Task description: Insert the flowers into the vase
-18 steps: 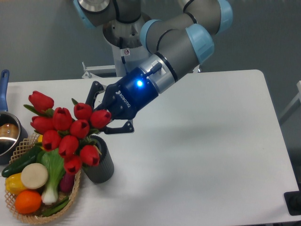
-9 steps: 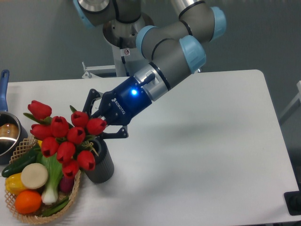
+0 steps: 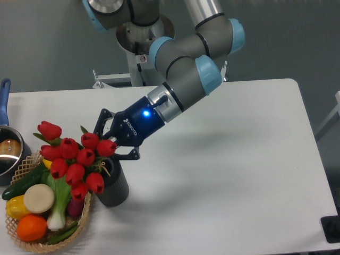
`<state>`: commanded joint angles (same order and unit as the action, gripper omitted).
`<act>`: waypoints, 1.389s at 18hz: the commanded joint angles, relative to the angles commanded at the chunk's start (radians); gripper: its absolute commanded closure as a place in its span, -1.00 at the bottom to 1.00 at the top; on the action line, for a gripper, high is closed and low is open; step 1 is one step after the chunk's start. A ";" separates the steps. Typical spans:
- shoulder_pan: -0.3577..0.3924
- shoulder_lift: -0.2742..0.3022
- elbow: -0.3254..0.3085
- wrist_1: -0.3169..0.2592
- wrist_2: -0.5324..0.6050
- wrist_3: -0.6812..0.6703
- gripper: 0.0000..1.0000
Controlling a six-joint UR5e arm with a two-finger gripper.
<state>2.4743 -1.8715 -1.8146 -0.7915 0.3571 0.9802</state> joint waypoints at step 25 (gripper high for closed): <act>0.123 0.221 -0.066 0.006 0.734 0.054 -1.00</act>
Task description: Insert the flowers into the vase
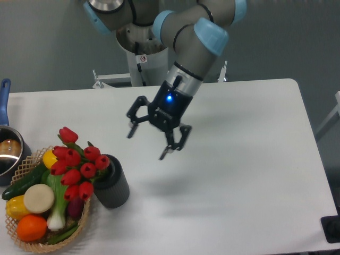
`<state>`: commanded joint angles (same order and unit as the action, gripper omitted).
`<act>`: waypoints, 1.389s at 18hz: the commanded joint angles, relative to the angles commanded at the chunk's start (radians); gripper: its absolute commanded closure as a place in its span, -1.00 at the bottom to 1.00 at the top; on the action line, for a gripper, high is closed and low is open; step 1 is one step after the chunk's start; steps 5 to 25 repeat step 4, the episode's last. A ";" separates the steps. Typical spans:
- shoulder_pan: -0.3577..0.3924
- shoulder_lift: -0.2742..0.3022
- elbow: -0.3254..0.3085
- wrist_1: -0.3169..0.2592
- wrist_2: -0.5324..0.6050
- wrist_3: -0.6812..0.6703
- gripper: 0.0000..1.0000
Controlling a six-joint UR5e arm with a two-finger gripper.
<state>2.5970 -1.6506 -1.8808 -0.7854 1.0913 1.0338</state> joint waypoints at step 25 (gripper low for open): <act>0.081 0.002 -0.014 -0.009 0.303 0.044 -1.00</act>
